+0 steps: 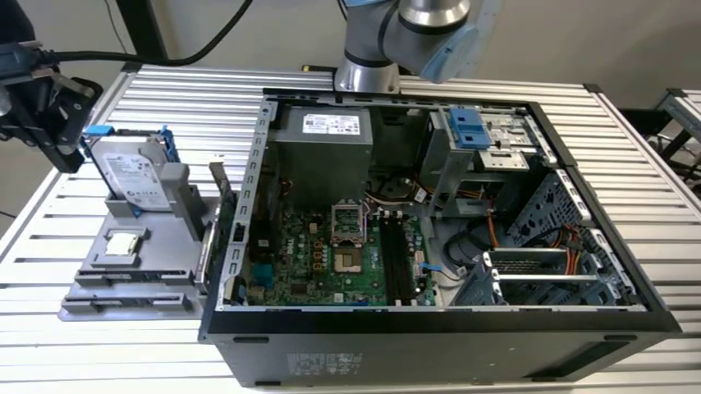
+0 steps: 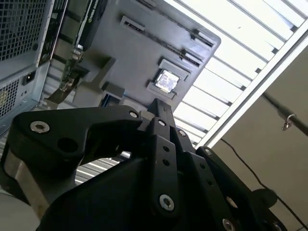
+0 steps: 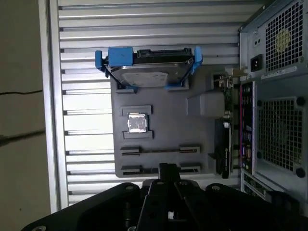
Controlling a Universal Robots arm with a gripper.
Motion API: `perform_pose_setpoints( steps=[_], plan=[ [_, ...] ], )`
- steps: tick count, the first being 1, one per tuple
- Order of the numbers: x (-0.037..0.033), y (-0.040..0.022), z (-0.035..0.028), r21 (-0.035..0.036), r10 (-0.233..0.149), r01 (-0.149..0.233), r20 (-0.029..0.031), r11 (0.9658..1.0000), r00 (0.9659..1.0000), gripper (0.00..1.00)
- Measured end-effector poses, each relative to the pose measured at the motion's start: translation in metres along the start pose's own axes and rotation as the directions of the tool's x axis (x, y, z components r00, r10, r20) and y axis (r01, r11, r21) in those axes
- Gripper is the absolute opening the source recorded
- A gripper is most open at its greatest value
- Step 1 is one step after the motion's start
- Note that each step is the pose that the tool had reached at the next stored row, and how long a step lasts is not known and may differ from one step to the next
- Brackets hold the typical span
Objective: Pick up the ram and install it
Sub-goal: 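Reach for the ram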
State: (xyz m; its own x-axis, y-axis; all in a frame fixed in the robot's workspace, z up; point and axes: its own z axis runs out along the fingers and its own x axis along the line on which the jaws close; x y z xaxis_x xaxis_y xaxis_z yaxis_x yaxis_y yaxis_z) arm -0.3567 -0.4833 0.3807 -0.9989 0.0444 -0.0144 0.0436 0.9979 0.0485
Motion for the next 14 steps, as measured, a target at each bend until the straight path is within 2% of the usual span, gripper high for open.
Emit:
perform_pose_setpoints(
  steps=[7, 14],
  plan=[
    [0.0021, -0.0063, -0.0003, -0.0004, -0.020, 0.020, 0.0017, 0.9998, 0.9998, 0.00],
    [0.0094, -0.0072, -0.0004, -0.0005, -0.023, 0.023, 0.0018, 0.9997, 0.9997, 0.00]
  ],
)
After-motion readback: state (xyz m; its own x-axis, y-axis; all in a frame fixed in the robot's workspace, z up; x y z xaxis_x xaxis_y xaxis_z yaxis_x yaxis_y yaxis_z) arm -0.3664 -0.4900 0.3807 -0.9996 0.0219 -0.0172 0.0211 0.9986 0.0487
